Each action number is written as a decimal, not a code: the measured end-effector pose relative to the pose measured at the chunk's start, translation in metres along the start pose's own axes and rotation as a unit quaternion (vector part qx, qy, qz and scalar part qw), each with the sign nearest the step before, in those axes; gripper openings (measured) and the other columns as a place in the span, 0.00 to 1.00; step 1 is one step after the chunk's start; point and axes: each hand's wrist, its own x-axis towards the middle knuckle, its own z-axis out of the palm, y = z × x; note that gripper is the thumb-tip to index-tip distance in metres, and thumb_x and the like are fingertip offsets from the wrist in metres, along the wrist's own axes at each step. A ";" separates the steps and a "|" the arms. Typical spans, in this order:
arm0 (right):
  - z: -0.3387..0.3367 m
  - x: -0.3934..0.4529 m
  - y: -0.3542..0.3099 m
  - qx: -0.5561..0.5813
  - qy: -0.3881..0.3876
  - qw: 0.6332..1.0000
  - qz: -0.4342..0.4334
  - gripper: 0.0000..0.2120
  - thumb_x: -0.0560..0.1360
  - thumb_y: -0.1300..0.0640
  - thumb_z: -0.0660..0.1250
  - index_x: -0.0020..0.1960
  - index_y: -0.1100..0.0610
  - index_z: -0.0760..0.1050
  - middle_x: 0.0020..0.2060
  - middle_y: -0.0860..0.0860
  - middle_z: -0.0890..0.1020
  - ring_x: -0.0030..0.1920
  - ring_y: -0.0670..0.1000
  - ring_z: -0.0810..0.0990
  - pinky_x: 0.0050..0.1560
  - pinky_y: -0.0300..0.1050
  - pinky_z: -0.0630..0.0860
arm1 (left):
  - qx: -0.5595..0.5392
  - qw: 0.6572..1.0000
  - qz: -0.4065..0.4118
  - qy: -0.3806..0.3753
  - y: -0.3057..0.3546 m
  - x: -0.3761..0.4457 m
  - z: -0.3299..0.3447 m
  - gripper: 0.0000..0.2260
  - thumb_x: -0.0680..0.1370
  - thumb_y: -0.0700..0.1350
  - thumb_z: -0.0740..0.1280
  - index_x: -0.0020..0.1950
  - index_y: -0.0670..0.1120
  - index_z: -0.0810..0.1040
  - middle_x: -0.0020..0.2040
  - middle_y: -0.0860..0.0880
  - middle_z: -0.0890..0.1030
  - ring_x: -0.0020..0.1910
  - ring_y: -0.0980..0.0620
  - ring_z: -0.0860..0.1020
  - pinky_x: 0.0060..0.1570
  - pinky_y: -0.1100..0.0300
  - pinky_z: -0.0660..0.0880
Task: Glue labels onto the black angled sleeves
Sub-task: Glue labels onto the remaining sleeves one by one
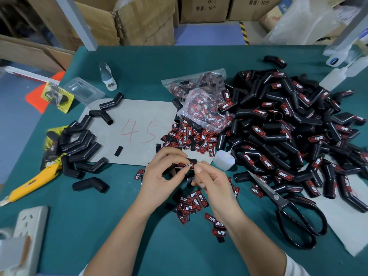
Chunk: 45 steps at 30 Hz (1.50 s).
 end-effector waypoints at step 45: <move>0.000 -0.001 -0.006 0.025 0.021 0.999 -0.020 0.09 0.76 0.45 0.71 0.54 0.44 0.86 0.42 0.65 0.71 0.43 0.50 0.71 0.48 0.44 0.71 | -0.185 0.979 -0.082 0.022 0.012 -0.004 0.011 0.10 0.80 0.41 0.70 0.60 0.50 0.79 0.58 0.51 0.81 0.60 0.49 0.80 0.62 0.60 0.75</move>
